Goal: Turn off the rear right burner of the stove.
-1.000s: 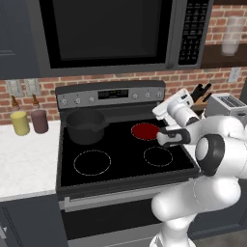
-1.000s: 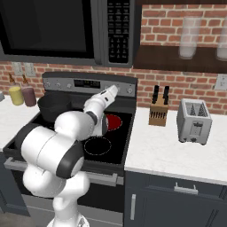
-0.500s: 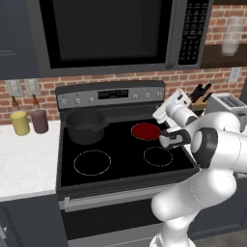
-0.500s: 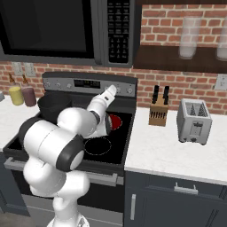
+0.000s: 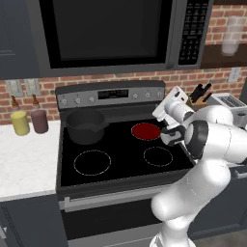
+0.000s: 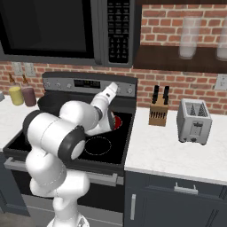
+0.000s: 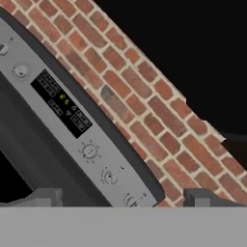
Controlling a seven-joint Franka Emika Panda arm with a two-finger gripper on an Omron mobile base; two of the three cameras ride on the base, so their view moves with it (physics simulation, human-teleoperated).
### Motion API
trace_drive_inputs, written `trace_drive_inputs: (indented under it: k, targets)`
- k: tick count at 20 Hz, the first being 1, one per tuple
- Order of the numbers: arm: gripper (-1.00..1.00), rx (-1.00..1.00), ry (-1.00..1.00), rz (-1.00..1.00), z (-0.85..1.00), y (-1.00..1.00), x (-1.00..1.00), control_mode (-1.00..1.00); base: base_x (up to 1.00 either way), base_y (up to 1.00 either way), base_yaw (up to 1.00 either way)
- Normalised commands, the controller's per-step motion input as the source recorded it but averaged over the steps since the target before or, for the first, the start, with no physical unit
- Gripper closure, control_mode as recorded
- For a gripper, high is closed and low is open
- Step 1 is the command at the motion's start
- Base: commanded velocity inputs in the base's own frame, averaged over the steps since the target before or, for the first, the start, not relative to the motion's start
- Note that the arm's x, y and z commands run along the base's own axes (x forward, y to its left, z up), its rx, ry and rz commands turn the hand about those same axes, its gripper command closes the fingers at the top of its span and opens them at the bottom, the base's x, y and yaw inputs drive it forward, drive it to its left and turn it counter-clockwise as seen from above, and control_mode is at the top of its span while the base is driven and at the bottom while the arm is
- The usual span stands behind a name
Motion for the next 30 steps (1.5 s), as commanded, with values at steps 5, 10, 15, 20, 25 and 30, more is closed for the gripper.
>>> trace_drive_inputs:
  k: [5, 10, 15, 20, 25, 30]
  targets:
    - [-1.0, -0.06, 0.0, 0.0, -0.14, 0.0, 0.22, -1.0, 0.0, 0.0, 0.0]
    - [-1.0, 0.0, 0.0, 0.0, -0.19, 0.0, 0.12, -1.0, 0.0, 0.0, 0.0]
    - [-1.0, 0.0, 0.0, 0.0, -0.13, 0.0, 0.17, -1.0, 0.0, 0.0, 0.0]
    - [-1.0, 0.0, 0.0, 0.0, -0.03, 0.0, 0.27, -1.0, 0.0, 0.0, 0.0]
    - [-1.0, 0.0, 0.0, 0.0, -0.09, 0.0, 0.26, -1.0, 0.0, 0.0, 0.0]
    - [-1.0, 0.0, 0.0, 0.0, -0.19, -0.07, 0.09, -1.0, 0.0, 0.0, 0.0]
